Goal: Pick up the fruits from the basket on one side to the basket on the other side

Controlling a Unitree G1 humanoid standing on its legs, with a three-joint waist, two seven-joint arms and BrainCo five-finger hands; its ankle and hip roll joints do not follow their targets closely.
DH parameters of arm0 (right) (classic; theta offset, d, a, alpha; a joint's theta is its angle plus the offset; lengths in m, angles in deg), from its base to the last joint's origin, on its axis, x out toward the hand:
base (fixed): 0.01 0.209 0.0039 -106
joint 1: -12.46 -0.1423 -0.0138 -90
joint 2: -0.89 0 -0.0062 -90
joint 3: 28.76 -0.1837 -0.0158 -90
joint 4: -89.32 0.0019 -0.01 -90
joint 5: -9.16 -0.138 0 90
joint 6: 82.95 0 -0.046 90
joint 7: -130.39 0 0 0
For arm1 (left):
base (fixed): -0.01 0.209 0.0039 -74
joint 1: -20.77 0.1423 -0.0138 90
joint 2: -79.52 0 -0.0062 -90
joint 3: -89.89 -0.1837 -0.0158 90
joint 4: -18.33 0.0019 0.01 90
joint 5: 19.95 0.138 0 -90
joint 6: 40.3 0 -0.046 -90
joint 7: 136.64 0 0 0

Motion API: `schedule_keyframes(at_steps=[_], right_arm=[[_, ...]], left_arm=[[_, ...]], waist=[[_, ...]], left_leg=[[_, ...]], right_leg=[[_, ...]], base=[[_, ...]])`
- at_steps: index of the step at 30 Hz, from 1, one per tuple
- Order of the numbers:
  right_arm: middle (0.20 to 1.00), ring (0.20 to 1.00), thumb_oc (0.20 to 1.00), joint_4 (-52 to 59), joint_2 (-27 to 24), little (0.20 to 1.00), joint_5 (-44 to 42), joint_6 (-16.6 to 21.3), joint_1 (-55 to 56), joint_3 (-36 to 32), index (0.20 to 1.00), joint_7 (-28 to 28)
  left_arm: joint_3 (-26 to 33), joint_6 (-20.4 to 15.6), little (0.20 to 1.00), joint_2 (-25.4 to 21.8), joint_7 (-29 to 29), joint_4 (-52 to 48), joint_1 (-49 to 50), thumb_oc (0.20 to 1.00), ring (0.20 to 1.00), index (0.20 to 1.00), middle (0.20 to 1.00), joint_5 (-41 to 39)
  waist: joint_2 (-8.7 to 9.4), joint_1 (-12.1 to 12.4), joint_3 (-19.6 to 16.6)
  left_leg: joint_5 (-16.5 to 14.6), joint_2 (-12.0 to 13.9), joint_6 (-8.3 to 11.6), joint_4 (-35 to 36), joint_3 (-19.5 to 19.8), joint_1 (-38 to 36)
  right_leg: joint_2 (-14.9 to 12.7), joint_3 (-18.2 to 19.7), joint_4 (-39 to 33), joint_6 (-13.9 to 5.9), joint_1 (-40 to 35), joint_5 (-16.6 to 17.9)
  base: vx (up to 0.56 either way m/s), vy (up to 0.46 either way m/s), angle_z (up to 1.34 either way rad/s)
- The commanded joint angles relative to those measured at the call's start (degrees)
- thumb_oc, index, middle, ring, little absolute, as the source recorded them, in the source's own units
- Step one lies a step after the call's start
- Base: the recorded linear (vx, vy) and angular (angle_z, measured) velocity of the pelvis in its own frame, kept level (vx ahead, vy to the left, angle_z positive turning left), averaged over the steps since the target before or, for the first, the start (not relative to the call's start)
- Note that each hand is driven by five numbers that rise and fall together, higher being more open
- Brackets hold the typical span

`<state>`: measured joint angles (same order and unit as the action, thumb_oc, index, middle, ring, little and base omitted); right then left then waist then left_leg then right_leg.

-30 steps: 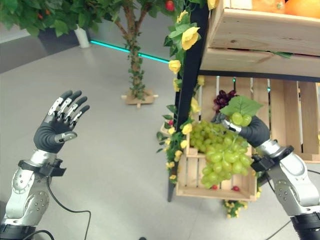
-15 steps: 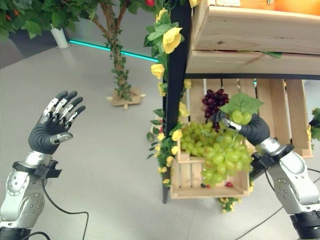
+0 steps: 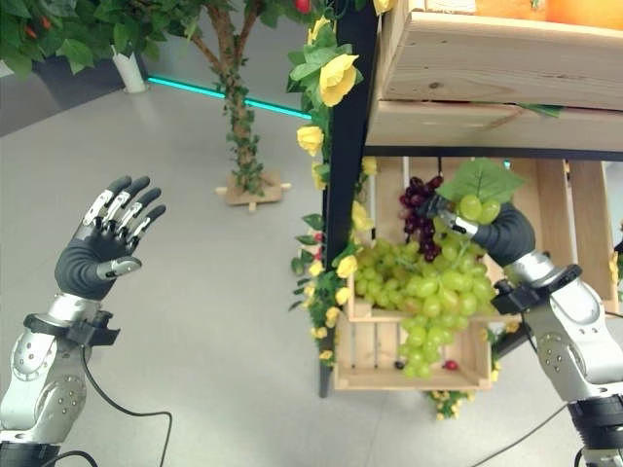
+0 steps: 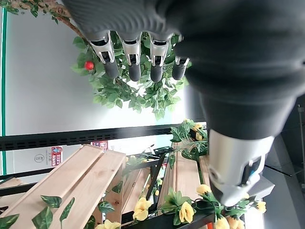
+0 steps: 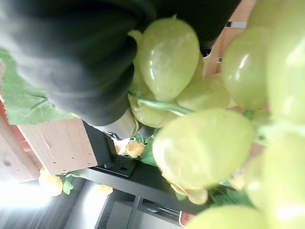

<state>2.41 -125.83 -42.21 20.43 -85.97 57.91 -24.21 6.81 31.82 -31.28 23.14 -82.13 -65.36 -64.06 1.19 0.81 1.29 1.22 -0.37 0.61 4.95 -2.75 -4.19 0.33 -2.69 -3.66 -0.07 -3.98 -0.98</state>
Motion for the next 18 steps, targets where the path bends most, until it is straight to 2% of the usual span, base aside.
schedule_keyframes(at_steps=[1, 18], right_arm=[[0.200, 0.200, 0.200, -1.9, -3.8, 0.200, -3.2, 5.7, -6.8, 0.0, 0.200, -2.7], [0.200, 0.200, 0.200, -9.9, -8.0, 0.200, -2.1, 6.4, -13.0, 3.4, 0.200, -5.5]], left_arm=[[-1.4, -1.5, 1.000, -4.1, 0.6, -2.8, -1.0, 1.000, 1.000, 1.000, 1.000, -2.9], [-3.1, -1.1, 1.000, -5.4, 0.8, -2.9, -1.3, 1.000, 1.000, 1.000, 1.000, -3.5]], waist=[[2.24, 0.0, -4.2], [3.23, 0.9, -4.5]], left_leg=[[-4.9, -1.8, -0.19, -3.1, -1.1, 0.8], [-4.7, -1.7, -0.10, -2.2, -0.6, 0.4]], right_leg=[[-0.9, -2.6, 1.8, -5.00, 0.9, -0.9], [-0.9, -3.4, 0.9, -5.09, 0.4, -0.6]], base=[[0.01, 0.004, 0.05], [0.01, 0.001, 0.03]])
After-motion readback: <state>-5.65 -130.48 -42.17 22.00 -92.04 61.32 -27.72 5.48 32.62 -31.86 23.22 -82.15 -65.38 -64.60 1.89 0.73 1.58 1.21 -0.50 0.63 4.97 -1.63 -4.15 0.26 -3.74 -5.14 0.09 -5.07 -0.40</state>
